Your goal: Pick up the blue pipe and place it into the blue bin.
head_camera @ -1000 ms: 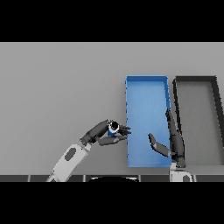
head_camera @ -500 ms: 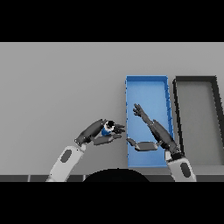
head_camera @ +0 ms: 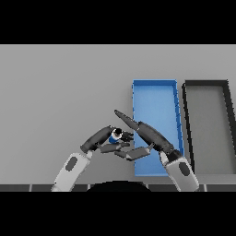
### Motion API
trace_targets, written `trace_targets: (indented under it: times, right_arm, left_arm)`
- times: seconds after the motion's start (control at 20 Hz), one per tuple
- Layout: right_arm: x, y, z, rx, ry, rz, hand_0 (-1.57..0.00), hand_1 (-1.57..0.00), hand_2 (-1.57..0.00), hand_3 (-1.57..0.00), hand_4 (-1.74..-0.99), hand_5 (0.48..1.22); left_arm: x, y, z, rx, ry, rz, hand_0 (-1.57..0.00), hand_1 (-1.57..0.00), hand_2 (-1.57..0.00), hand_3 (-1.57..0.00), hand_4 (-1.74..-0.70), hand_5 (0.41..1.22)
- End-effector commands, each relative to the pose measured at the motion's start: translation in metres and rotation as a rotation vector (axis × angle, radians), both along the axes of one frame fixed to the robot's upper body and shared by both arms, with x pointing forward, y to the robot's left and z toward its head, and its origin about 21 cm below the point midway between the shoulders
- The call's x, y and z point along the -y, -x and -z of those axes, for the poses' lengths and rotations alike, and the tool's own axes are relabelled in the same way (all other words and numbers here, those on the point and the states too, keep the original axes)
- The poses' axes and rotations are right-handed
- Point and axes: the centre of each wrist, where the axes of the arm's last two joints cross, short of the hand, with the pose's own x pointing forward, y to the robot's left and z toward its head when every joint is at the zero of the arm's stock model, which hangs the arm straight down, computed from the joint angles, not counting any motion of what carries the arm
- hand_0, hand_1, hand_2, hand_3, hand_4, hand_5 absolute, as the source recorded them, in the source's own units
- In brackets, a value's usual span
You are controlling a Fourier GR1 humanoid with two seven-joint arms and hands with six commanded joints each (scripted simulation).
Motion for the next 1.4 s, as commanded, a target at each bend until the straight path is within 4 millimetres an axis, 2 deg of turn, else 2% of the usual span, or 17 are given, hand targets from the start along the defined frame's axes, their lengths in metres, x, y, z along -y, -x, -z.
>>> trace_targets:
  times: [0.0,0.2,0.25,0.35,0.4,0.45,0.5,0.55,0.6,0.65,0.7,0.8,0.85,0.95,1.1,1.3,1.35]
  right_arm:
    - [-0.006,-0.001,-0.003,0.003,0.001,-0.027,0.00,0.00,0.00,0.00,-1.195,0.513]
    - [-0.018,-0.015,-0.010,-0.024,0.029,-0.069,0.00,0.00,0.00,0.00,-1.208,0.512]
    - [-0.026,-0.018,-0.008,-0.033,0.041,-0.083,0.00,-0.01,-0.02,0.00,-1.214,0.511]
    - [-0.035,-0.025,-0.010,-0.035,0.044,-0.101,-0.02,-0.11,-0.13,-0.05,-1.222,0.517]
    - [-0.038,-0.028,-0.011,-0.040,0.052,-0.119,-0.17,-0.24,-0.25,-0.14,-1.255,0.519]
    - [-0.042,-0.031,-0.010,-0.044,0.063,-0.122,-0.40,-0.44,-0.43,-0.31,-1.303,0.520]
    - [-0.045,-0.033,-0.012,-0.033,0.061,-0.129,-0.63,-0.65,-0.66,-0.50,-1.383,0.523]
    - [-0.041,-0.036,-0.013,-0.032,0.071,-0.129,-0.82,-0.84,-0.84,-0.66,-1.446,0.527]
    - [-0.044,-0.033,-0.012,-0.028,0.068,-0.143,-0.97,-0.98,-0.99,-0.79,-1.496,0.555]
    - [-0.044,-0.034,-0.011,-0.029,0.030,-0.151,-1.09,-1.10,-1.10,-0.90,-1.537,0.600]
    - [-0.047,-0.033,-0.007,-0.041,-0.005,-0.158,-1.19,-1.19,-1.20,-1.03,-1.513,0.671]
    - [-0.047,-0.032,-0.005,-0.041,-0.035,-0.163,-1.32,-1.33,-1.33,-1.23,-1.481,0.869]
    - [-0.048,-0.030,-0.005,-0.027,-0.039,-0.163,-1.37,-1.38,-1.38,-1.29,-1.475,0.940]
    - [-0.050,-0.028,-0.005,0.002,-0.024,-0.164,-1.44,-1.45,-1.45,-1.39,-1.477,1.041]
    - [-0.056,-0.024,-0.002,-0.007,-0.062,-0.182,-1.51,-1.51,-1.51,-1.48,-1.488,1.129]
    - [-0.054,-0.024,0.002,-0.057,-0.114,-0.169,-1.54,-1.55,-1.55,-1.53,-1.494,1.183]
    - [-0.054,-0.022,0.000,-0.055,-0.121,-0.166,-1.55,-1.55,-1.55,-1.54,-1.495,1.191]
  left_arm:
    - [0.001,0.000,-0.002,-0.002,0.010,0.005,-1.57,-1.57,-1.57,-1.57,-1.48,1.221]
    - [0.001,-0.002,0.000,-0.035,0.031,0.030,-1.57,-1.57,-1.57,-1.57,-1.46,1.221]
    - [0.000,-0.003,0.001,-0.024,0.034,0.035,-1.57,-1.57,-1.57,-1.57,-1.45,1.221]
    - [0.000,-0.006,0.001,-0.026,0.041,0.036,-1.57,-1.57,-1.57,-1.57,-1.46,1.221]
    - [-0.002,-0.004,0.002,-0.039,0.020,0.021,-1.57,-1.57,-1.57,-1.57,-1.51,1.221]
    - [-0.003,-0.006,-0.001,-0.054,0.009,0.006,-1.57,-1.57,-1.54,-1.30,-1.56,1.221]
    - [0.000,-0.004,-0.003,-0.061,0.015,0.007,-1.57,-1.57,-1.53,-1.14,-1.60,1.221]
    - [0.001,-0.006,-0.001,-0.066,0.003,0.002,-1.57,-1.57,-1.54,-1.16,-1.63,1.221]
    - [0.002,-0.006,0.003,-0.053,0.019,0.012,-1.57,-1.57,-1.54,-1.21,-1.65,1.221]
    - [0.003,-0.006,-0.001,-0.042,0.030,0.019,-1.57,-1.57,-1.55,-1.23,-1.67,1.221]
    - [0.002,-0.007,-0.002,-0.043,0.033,0.016,-1.57,-1.57,-1.55,-1.27,-1.68,1.221]
    - [0.003,-0.004,-0.001,-0.034,0.038,0.022,-1.57,-1.57,-1.56,-1.33,-1.70,1.221]
    - [0.001,-0.007,-0.003,-0.028,0.041,0.022,-1.57,-1.57,-1.56,-1.32,-1.71,1.221]
    - [0.003,-0.008,-0.001,-0.025,0.049,0.028,-1.57,-1.57,-1.54,-1.41,-1.72,1.221]
    - [0.003,-0.009,-0.002,0.003,0.059,0.027,-1.57,-1.57,-1.55,-1.43,-1.73,1.221]
    - [0.004,-0.004,-0.002,-0.014,0.046,0.012,-1.57,-1.57,-1.56,-1.43,-1.73,1.221]
    - [0.004,-0.006,-0.003,0.003,0.052,0.011,-1.57,-1.57,-1.57,-1.26,-1.73,1.221]
